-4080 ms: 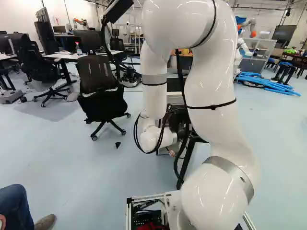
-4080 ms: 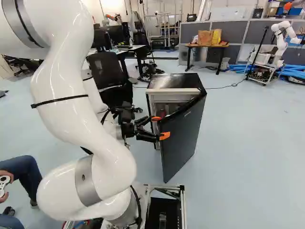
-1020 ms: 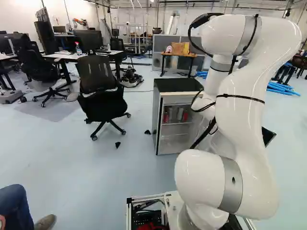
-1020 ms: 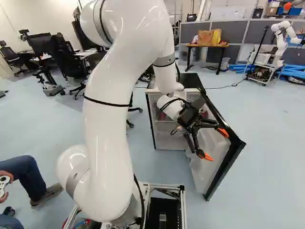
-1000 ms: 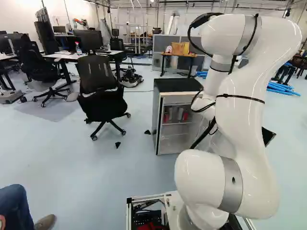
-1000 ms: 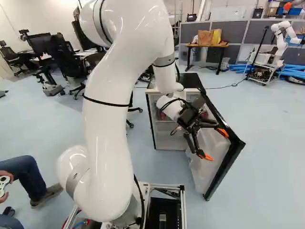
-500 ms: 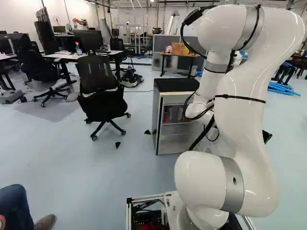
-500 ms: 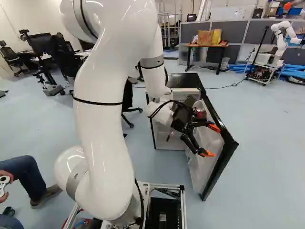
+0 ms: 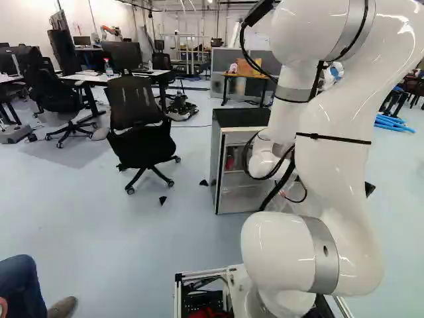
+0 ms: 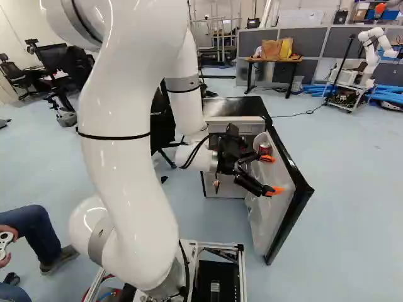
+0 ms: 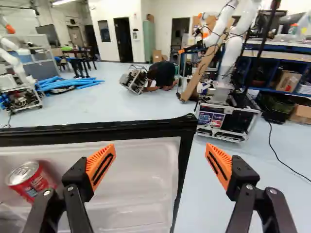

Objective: Grab a drink from the fridge

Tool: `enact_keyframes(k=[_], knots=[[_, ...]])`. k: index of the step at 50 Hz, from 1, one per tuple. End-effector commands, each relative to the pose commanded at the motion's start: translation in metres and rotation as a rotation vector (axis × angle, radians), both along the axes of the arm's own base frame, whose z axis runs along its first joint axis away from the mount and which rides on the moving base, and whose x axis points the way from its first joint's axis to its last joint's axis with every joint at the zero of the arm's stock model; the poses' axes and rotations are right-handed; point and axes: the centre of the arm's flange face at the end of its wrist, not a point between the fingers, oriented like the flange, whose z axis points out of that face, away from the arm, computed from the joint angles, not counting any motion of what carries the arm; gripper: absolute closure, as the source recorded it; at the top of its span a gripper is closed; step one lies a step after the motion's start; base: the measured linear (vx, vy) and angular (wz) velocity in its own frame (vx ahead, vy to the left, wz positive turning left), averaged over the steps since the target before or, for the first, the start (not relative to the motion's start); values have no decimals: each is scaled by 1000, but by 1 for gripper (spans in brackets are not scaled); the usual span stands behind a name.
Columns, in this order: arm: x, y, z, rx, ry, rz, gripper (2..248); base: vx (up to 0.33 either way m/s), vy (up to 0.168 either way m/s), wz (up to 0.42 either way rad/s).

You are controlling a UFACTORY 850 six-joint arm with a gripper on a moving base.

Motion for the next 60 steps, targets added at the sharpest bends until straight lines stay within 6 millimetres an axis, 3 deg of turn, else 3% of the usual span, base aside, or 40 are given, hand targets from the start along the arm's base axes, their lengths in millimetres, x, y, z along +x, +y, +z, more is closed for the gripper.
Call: enact_keyframes(k=[33,60], knots=[[-38,61,5,10,66,480,3,0,0,0],[-21,80,4,21,63,775,3,0,0,0]])
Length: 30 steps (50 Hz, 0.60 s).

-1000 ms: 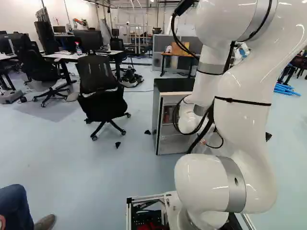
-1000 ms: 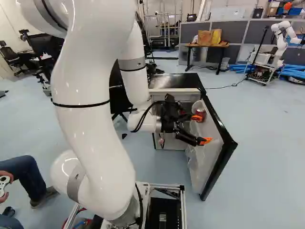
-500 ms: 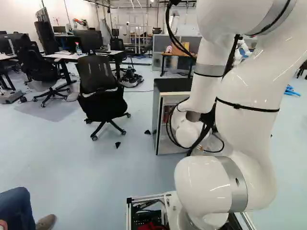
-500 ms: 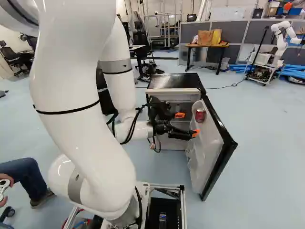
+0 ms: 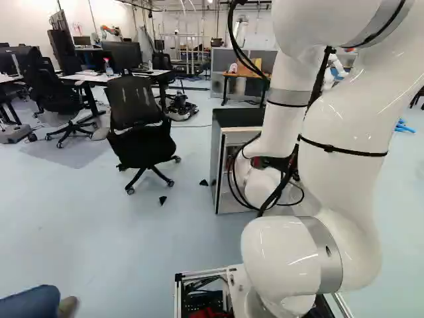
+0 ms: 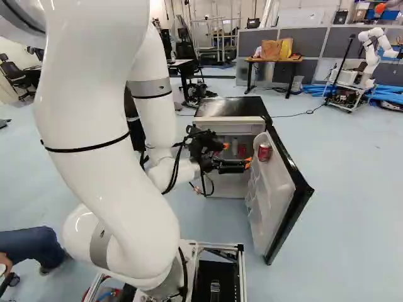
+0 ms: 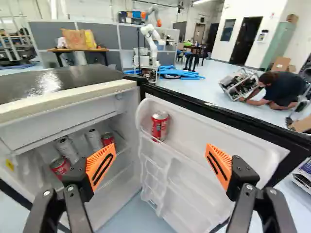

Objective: Grab a drink from the fridge

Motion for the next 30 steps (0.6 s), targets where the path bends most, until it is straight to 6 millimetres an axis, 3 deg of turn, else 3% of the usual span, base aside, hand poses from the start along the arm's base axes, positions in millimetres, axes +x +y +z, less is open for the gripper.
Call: enact_keyframes(k=[12,30], knots=[[12,7,-4,11,5,123,3,0,0,0],[48,12,-24,34,33,292,3,0,0,0]])
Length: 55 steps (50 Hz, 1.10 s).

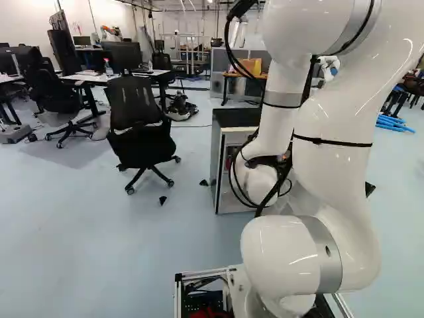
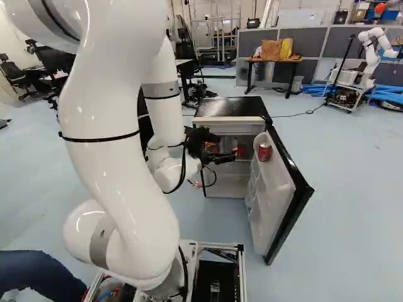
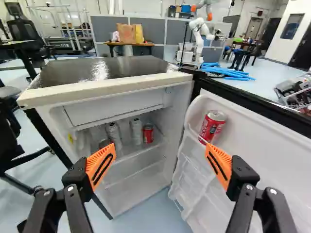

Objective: Grab a drink from the fridge

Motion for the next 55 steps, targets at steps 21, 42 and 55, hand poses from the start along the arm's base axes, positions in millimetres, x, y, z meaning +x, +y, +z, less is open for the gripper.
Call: enact_keyframes(k=[21,42,55], knots=[[38,3,-27,27,22,164,3,0,0,0],[60,8,-53,50,48,274,3,0,0,0],[68,10,-68,68,65,339,3,0,0,0]])
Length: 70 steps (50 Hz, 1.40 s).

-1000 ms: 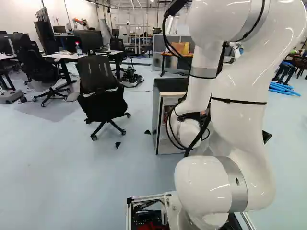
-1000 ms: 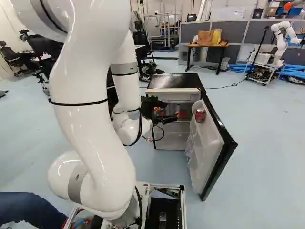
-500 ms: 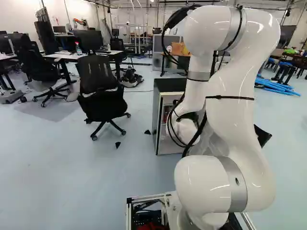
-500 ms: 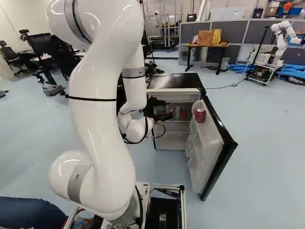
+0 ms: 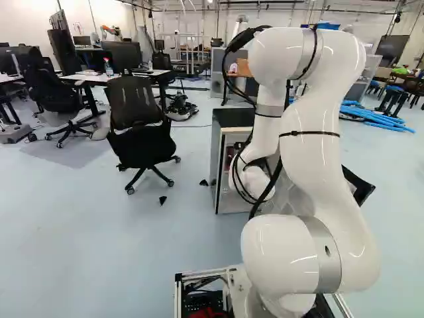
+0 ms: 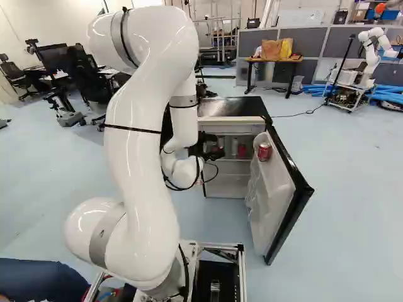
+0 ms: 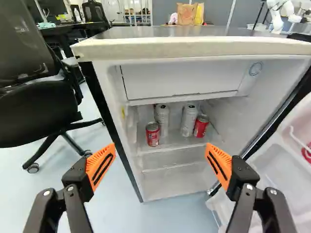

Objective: Grab a drink from the fridge

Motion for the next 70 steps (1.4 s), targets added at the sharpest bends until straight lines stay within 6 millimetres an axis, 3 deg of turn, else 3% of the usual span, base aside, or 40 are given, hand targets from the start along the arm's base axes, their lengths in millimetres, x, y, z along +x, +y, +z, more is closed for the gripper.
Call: enact_keyframes(k=[24,70], knots=[[12,-13,-30,32,25,73,3,0,0,0],[48,-66,-97,64,27,81,3,0,0,0]])
